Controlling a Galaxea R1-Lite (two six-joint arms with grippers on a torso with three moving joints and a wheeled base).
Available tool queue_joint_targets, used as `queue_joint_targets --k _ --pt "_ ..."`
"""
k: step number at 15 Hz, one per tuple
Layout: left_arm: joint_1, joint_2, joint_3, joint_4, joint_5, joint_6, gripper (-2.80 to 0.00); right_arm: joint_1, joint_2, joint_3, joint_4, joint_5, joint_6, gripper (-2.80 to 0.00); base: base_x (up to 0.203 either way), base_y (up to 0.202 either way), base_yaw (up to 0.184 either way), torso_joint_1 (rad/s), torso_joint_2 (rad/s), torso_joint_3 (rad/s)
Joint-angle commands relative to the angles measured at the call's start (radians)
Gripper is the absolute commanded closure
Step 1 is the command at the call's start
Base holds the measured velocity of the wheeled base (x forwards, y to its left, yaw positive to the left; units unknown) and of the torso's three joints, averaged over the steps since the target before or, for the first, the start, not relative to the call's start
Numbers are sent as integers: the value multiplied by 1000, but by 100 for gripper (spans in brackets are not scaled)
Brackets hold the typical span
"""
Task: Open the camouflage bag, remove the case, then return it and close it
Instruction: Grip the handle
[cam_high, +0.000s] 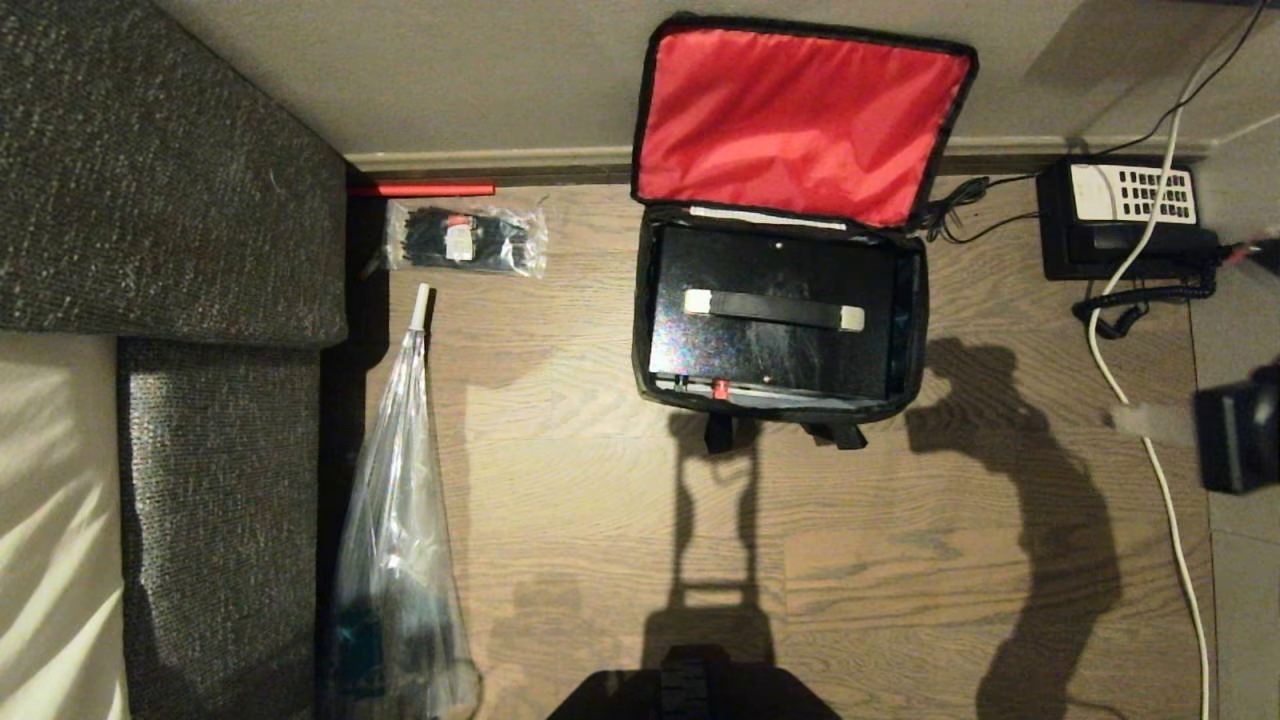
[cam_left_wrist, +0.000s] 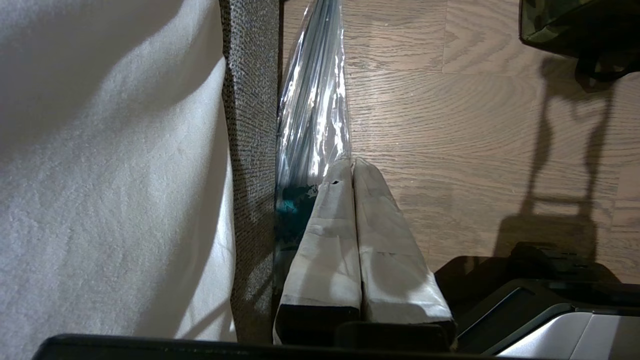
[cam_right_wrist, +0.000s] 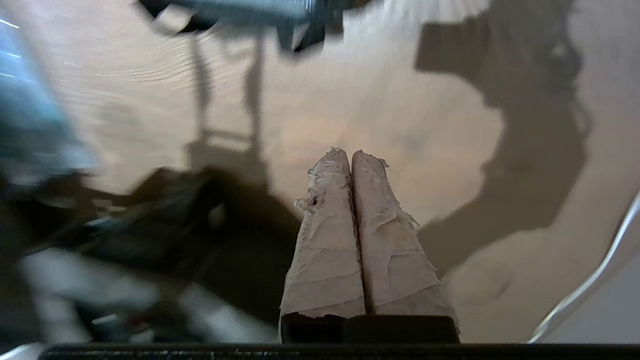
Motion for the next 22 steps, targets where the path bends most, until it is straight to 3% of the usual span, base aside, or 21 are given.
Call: queue_joint_targets --k 1,4,14,15,17,19,22 --pt "1 -1 0 0 1 -1 0 71 352 -135 -93 -23 -60 0 0 0 0 0 0 0" --pt "0 0 0 0 1 -1 0 164 439 -215 -151 -66 -94 0 0 0 0 0 0 0" --pt "1 0 0 0 1 -1 0 189 440 -191 -151 -59 -97 0 0 0 0 0 0 0" --pt "0 0 0 0 1 -1 0 196 449 -195 -155 -61 -98 -280 0 0 0 0 0 0" --pt "0 0 0 0 1 -1 0 236 449 -200 -197 -67 -116 -280 0 0 0 0 0 0" --pt "1 -1 0 0 1 -1 0 268 444 -192 -222 -117 -193 -280 0 0 0 0 0 0" --pt "0 0 0 0 1 -1 0 342 447 -179 -267 -372 -325 -280 0 0 0 0 0 0"
